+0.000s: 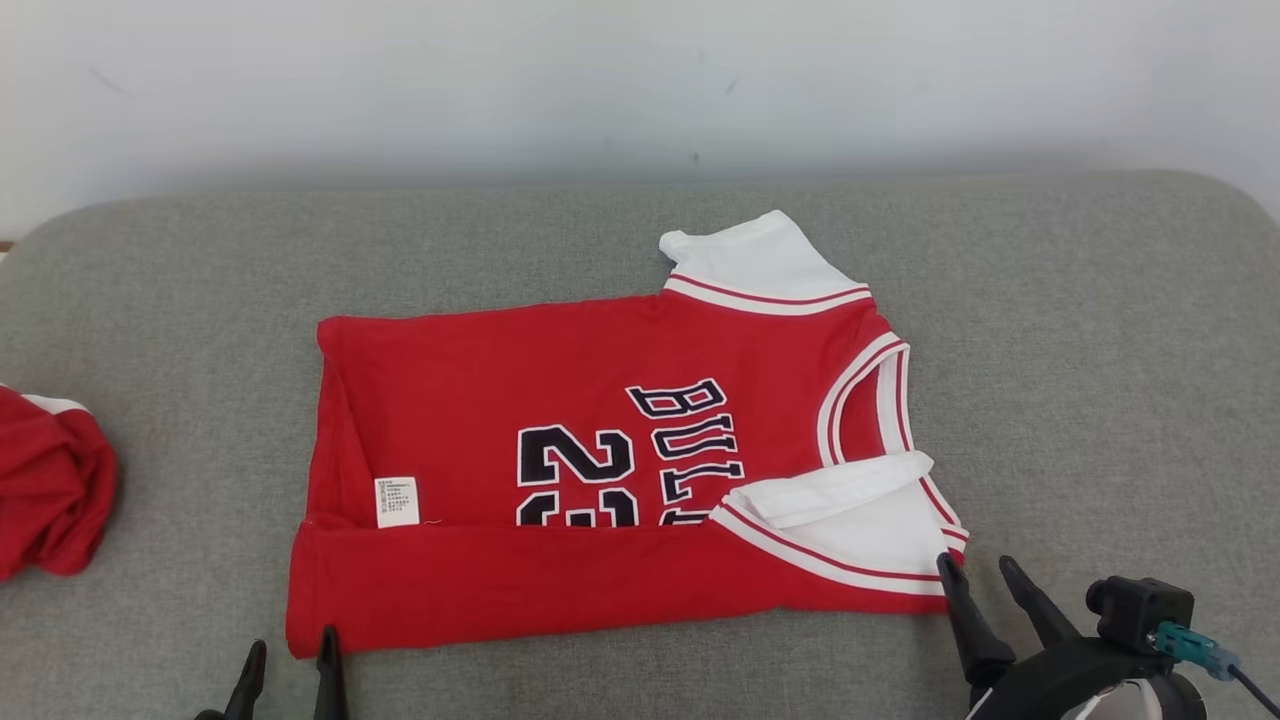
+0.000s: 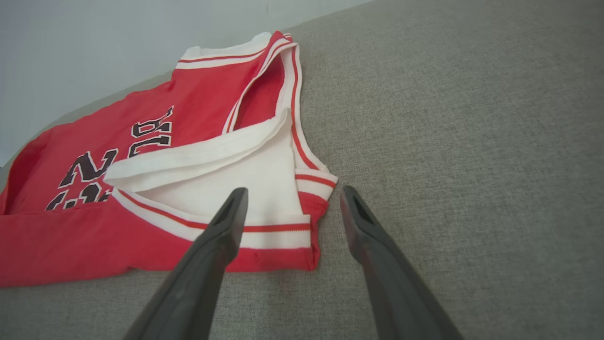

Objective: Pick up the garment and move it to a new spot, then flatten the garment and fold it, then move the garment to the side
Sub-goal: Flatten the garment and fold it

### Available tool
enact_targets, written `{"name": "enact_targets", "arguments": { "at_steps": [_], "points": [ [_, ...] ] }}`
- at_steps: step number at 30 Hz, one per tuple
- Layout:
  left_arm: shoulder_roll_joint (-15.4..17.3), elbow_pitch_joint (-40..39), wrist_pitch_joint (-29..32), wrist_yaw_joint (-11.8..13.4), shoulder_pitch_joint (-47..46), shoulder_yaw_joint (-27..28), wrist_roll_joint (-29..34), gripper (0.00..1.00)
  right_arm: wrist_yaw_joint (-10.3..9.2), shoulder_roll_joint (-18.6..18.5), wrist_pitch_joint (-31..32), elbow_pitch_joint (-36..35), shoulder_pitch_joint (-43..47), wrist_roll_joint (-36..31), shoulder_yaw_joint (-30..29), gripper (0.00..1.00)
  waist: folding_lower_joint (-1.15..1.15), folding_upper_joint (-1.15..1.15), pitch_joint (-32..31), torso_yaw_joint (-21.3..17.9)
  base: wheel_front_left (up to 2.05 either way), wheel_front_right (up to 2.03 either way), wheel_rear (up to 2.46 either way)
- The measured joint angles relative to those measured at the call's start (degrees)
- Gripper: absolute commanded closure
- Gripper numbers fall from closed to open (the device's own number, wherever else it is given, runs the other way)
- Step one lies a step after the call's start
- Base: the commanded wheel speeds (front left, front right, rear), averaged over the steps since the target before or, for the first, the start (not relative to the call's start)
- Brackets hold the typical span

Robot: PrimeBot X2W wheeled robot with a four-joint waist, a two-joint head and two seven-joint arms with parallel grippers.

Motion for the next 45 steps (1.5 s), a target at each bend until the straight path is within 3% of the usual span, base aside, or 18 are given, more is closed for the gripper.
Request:
{"name": "enact_targets", "arguments": {
  "at_steps": [14,15,16,17,18,19,28,35,45],
  "points": [
    [-0.7,7.8,0.0,-1.4,-5.5,1.3,1.0,0.0,0.0,2.3,2.0,5.2,-2.5,-1.6,0.7,0.0,0.0,0.0,2.4,-0.6,0.0,0.0,0.0],
    [-0.7,8.4,0.0,-1.5,-5.8,1.5,1.0,0.0,0.0,2.6,2.1,5.8,-2.8,-1.6,0.8,0.2,0.01,0.0,2.5,-0.7,0.0,0.0,0.0],
    [-0.7,9.2,0.0,-1.6,-6.2,1.6,1.0,0.03,0.0,2.9,2.2,6.3,-3.1,-1.6,1.0,0.51,0.0,0.0,2.7,-0.7,0.0,0.0,0.0],
    [-0.7,10.3,0.0,-1.6,-6.6,1.6,1.0,0.55,0.0,3.2,2.1,6.8,-3.5,-1.6,1.1,0.69,0.0,0.0,2.8,-0.8,0.0,0.0,0.0],
    [-0.8,11.3,0.0,-1.6,-6.8,1.6,1.0,0.78,0.0,3.3,2.1,7.3,-3.9,-1.6,1.3,1.0,0.0,0.0,2.9,-0.8,0.0,0.0,0.0],
    [-0.8,11.8,-0.1,-1.8,-7.0,1.6,1.1,1.0,0.0,3.3,2.1,7.9,-4.4,-1.6,1.6,1.0,0.0,0.0,3.0,-0.8,0.0,0.0,0.0],
    [-1.0,11.5,-0.1,-2.8,-7.9,1.6,1.8,1.0,0.04,3.0,-0.2,9.3,-6.0,-0.9,0.0,1.0,0.01,0.0,2.5,-0.9,0.0,0.0,0.0],
    [-1.1,7.8,-0.1,-3.5,-4.8,-0.4,1.6,1.0,0.04,1.3,0.0,6.0,-2.7,-0.7,-3.1,1.0,0.01,0.0,0.8,-1.5,0.0,0.0,0.0],
    [-1.2,1.6,-0.1,-0.8,1.1,-5.0,-1.7,1.0,0.04,1.4,4.4,-3.5,7.5,-1.6,-7.6,1.0,0.0,0.0,-1.7,-2.0,0.0,0.0,0.0]
  ]
}}
